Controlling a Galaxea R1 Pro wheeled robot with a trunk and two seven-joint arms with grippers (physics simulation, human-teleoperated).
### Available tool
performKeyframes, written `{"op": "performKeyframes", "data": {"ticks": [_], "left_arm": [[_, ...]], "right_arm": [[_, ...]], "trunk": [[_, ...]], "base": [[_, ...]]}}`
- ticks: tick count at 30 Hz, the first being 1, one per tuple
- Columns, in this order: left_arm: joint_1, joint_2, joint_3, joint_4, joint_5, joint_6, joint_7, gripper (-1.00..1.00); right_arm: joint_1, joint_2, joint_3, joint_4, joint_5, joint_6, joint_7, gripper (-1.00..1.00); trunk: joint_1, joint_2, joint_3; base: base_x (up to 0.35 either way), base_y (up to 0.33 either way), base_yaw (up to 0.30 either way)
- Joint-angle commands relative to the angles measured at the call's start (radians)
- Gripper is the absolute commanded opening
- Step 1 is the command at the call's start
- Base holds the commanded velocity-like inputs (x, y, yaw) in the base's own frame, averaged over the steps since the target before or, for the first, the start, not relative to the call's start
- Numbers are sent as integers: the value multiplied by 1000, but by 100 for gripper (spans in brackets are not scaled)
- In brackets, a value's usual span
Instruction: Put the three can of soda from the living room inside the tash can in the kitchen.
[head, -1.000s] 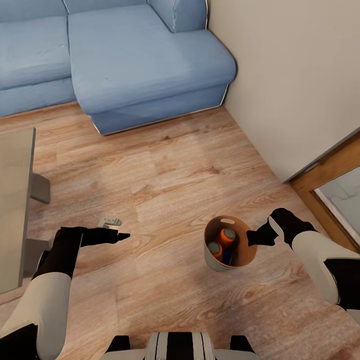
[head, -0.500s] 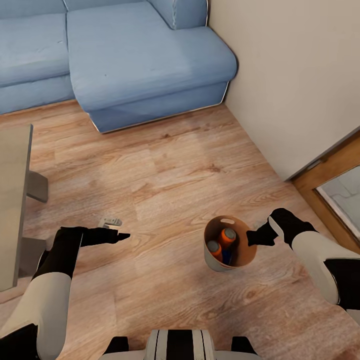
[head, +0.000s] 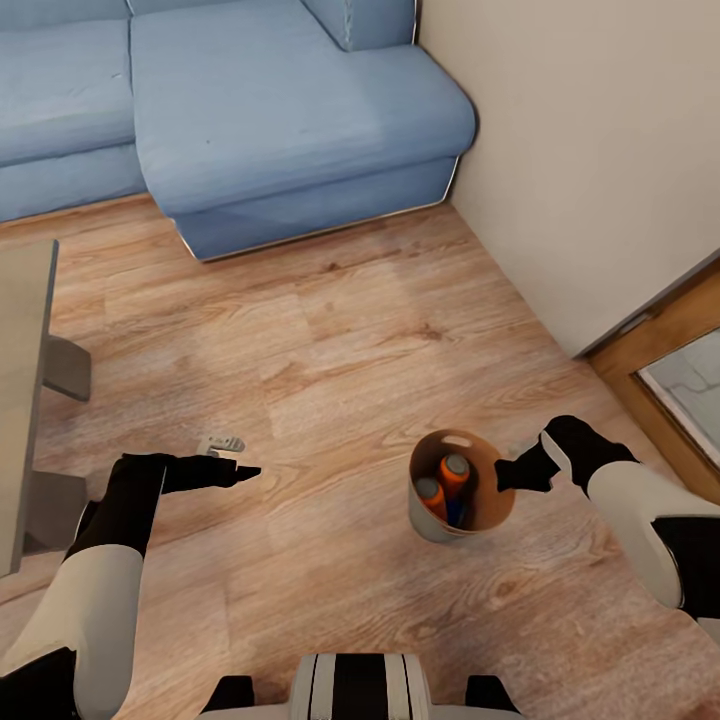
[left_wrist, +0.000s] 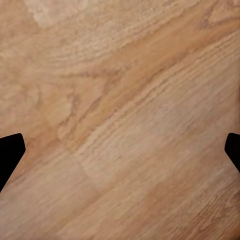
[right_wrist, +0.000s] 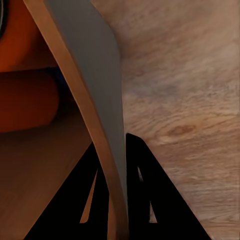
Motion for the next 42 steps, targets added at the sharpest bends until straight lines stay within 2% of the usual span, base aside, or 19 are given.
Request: {"op": "performKeyframes", "data": {"ticks": [1,8,17,41,42], "left_arm": [[0,0,0,0,0,0,0,100],[0,-1,0,-1,1,1,-2,100],[0,-2,0,-1,1,0,-2,100],[0,-4,0,-1,1,0,-3,100],[0,-4,0,-1,1,0,-3,100]], "right_arm": [[4,12,-13,-2,16,-14,3,-100],[5,13,-13,-2,16,-14,4,-100],[5,13,-14,-3,15,-14,4,-100],[5,15,-13,-3,15,-14,0,-100],[5,15,-13,-3,15,-14,0,100]], "trunk": [[4,-7,-4],[4,-7,-4],[39,-70,-32],[39,-70,-32],[39,-70,-32]], "base": [[0,0,0],[0,0,0],[0,0,0],[0,0,0],[0,0,0]]}}
